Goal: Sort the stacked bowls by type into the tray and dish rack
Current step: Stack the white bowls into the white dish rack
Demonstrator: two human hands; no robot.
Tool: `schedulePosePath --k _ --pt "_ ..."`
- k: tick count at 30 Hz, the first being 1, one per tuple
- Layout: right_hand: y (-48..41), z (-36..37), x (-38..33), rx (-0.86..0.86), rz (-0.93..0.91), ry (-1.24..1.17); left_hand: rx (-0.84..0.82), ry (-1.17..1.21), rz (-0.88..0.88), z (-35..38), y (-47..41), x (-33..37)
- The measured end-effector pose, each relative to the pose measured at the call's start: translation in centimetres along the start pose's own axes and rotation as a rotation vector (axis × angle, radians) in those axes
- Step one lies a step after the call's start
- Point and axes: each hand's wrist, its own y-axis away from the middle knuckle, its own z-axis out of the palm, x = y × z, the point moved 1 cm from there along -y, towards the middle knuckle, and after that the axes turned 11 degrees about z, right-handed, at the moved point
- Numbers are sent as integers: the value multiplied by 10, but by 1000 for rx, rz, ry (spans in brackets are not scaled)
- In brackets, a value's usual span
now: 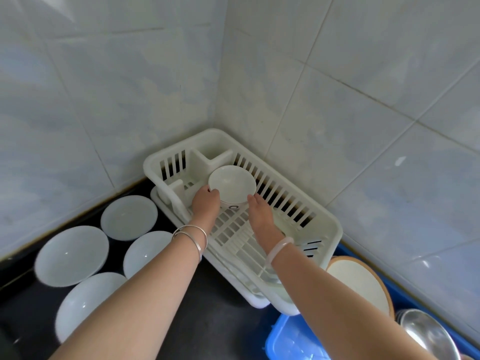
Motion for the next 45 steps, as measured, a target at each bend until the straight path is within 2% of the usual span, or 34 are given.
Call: schedulePosePath --k 5,10,13,16,20,23,28,32,37,41,45 --pt "32 -7 -14 33 -118 85 -51 15 57 -19 21 14" --pt "86 -2 -19 5 -281 176 -59 -32 256 -59 68 15" --pt "118 10 -9 -9 -338 200 5 -131 298 -89 103 0" --pt "141 31 8 -52 -355 264 138 -210 291 -120 136 -23" --pt "149 63 41 -87 -278 356 252 -245 259 -155 168 -59" --pt "145 82 62 -128 -146 465 341 -375 243 -178 183 -85" --pt "130 106 81 -173 22 506 386 -486 191 -205 190 -120" --pt "123 121 84 -201 169 396 397 -373 69 -210 192 -139" --pt "119 131 82 -185 278 49 449 -181 -38 -212 193 -147" --pt "118 126 84 -140 289 -39 436 -125 -36 -214 193 -150" --pt "125 116 79 -136 206 -56 414 -72 -31 -215 195 -154"
